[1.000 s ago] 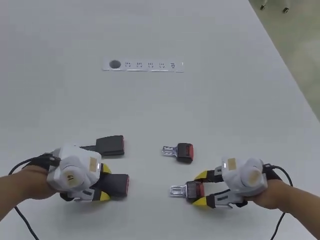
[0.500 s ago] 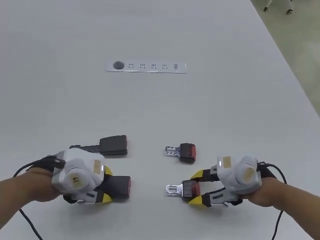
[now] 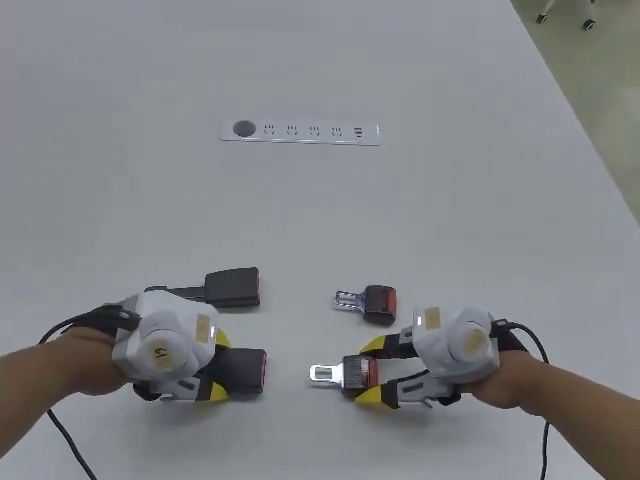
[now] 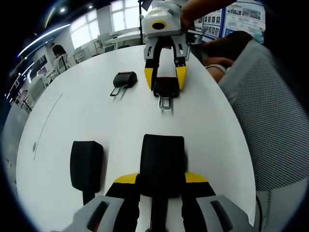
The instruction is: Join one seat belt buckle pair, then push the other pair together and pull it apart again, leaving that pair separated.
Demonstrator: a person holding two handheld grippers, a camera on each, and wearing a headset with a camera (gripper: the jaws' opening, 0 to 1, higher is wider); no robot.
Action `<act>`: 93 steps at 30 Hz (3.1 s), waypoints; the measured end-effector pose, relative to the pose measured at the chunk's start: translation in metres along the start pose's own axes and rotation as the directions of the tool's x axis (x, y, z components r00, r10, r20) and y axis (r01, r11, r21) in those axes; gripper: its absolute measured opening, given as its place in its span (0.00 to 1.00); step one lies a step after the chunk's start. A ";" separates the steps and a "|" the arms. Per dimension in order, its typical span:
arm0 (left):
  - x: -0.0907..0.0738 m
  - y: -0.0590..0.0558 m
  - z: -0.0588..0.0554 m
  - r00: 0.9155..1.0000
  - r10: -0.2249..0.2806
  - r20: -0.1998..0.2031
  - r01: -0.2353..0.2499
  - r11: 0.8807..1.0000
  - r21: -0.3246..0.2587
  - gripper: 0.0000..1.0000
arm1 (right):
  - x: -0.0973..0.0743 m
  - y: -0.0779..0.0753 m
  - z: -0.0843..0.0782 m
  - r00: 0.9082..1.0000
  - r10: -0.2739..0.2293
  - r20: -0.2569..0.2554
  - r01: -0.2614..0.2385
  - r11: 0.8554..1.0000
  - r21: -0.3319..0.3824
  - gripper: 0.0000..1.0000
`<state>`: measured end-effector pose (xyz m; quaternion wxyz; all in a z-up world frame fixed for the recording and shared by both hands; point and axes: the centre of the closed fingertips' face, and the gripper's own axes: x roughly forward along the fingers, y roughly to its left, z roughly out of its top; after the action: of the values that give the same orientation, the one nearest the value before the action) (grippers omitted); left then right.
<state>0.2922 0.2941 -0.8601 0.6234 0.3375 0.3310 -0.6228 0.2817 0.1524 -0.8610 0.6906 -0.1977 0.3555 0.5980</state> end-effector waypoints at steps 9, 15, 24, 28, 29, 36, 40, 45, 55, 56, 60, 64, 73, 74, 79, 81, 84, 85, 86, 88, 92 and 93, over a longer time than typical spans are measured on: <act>0.000 0.000 0.000 1.000 0.000 -0.005 0.000 1.000 -0.003 0.34 | 0.014 0.002 0.016 0.999 0.011 0.038 -0.011 1.000 0.021 0.35; 0.000 0.000 0.000 1.000 -0.001 -0.017 0.001 1.000 -0.001 0.34 | 0.024 0.005 0.027 0.998 0.018 0.052 -0.018 1.000 0.014 0.35; 0.000 0.000 0.000 1.000 0.000 -0.018 0.000 1.000 -0.006 0.34 | 0.038 0.009 0.043 0.999 0.025 0.037 -0.023 0.999 -0.035 0.35; 0.001 0.000 0.001 1.000 0.000 -0.020 0.000 1.000 -0.005 0.34 | 0.046 0.009 0.050 0.999 0.028 0.033 -0.027 0.999 -0.027 0.35; 0.000 -0.001 0.000 1.000 -0.003 -0.025 0.003 1.000 -0.007 0.34 | 0.046 0.006 0.050 1.000 0.024 0.016 -0.023 0.996 -0.081 0.35; 0.000 0.000 0.000 1.000 0.004 -0.011 -0.004 1.000 -0.024 0.34 | 0.045 0.006 0.050 0.999 0.038 0.016 -0.037 0.999 -0.026 0.35; 0.001 0.000 0.001 1.000 0.009 -0.015 -0.010 1.000 -0.030 0.34 | 0.048 0.007 0.053 0.999 0.033 0.017 -0.033 0.999 -0.002 0.35; 0.002 0.000 0.001 1.000 0.009 -0.022 -0.009 1.000 -0.030 0.33 | 0.054 0.008 0.059 1.000 0.022 0.008 -0.022 1.000 -0.001 0.35; 0.002 -0.001 0.001 0.999 0.008 -0.032 -0.008 1.000 -0.027 0.33 | 0.059 0.009 0.063 1.000 -0.008 0.004 0.008 1.000 0.004 0.34; 0.002 0.000 0.001 0.999 0.008 -0.033 -0.009 1.000 -0.028 0.33 | 0.059 0.009 0.065 1.000 -0.008 0.004 0.008 1.000 0.004 0.34; 0.003 0.000 0.001 0.999 0.003 -0.033 -0.004 1.000 -0.021 0.33 | 0.058 0.007 0.065 1.000 -0.005 -0.004 0.005 1.000 0.006 0.34; 0.003 0.000 0.002 0.999 0.002 -0.034 -0.002 1.000 -0.017 0.33 | 0.059 0.007 0.065 1.000 -0.007 -0.004 0.007 1.000 0.006 0.34; 0.002 0.000 0.001 0.999 -0.007 -0.032 0.006 1.000 -0.008 0.34 | 0.058 0.007 0.064 1.000 -0.010 -0.001 0.010 1.000 0.004 0.34; 0.002 0.000 0.001 1.000 -0.006 -0.027 0.006 1.000 -0.009 0.34 | 0.059 0.008 0.063 1.000 -0.011 0.001 0.011 1.000 0.003 0.34; 0.002 0.000 0.000 1.000 -0.005 -0.013 0.005 1.000 -0.013 0.34 | 0.059 0.007 0.063 1.000 -0.015 0.023 0.014 1.000 0.006 0.35; 0.002 0.000 0.001 1.000 -0.005 -0.010 0.005 1.000 -0.012 0.34 | 0.059 0.007 0.063 1.000 -0.014 0.028 0.013 1.000 0.006 0.35; 0.002 0.000 0.000 1.000 -0.006 -0.002 0.006 1.000 -0.013 0.34 | 0.058 0.008 0.063 0.999 -0.009 0.033 0.009 1.000 0.001 0.35; 0.002 0.000 0.000 1.000 -0.006 0.000 0.006 1.000 -0.011 0.34 | 0.058 0.008 0.063 0.999 -0.008 0.035 0.008 1.000 0.001 0.35; 0.002 0.000 0.000 1.000 -0.009 0.003 0.009 1.000 -0.008 0.34 | 0.058 0.008 0.063 0.999 -0.008 0.041 0.008 1.000 0.000 0.35; 0.001 0.000 0.000 1.000 -0.008 0.018 0.008 1.000 -0.006 0.34 | 0.058 0.008 0.063 0.999 -0.012 0.051 0.012 1.000 -0.001 0.35; 0.000 0.000 0.000 0.999 -0.004 0.051 0.005 1.000 -0.006 0.34 | 0.058 0.009 0.062 0.997 -0.021 0.070 0.022 1.000 -0.003 0.35; 0.000 -0.001 0.000 0.999 -0.004 0.052 0.005 1.000 -0.005 0.34 | 0.058 0.009 0.062 0.997 -0.025 0.072 0.026 0.999 -0.018 0.35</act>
<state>0.2917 0.2944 -0.8602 0.6313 0.3187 0.3169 -0.6321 0.2903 0.2374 -0.8608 0.7086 -0.1874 0.3222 0.5992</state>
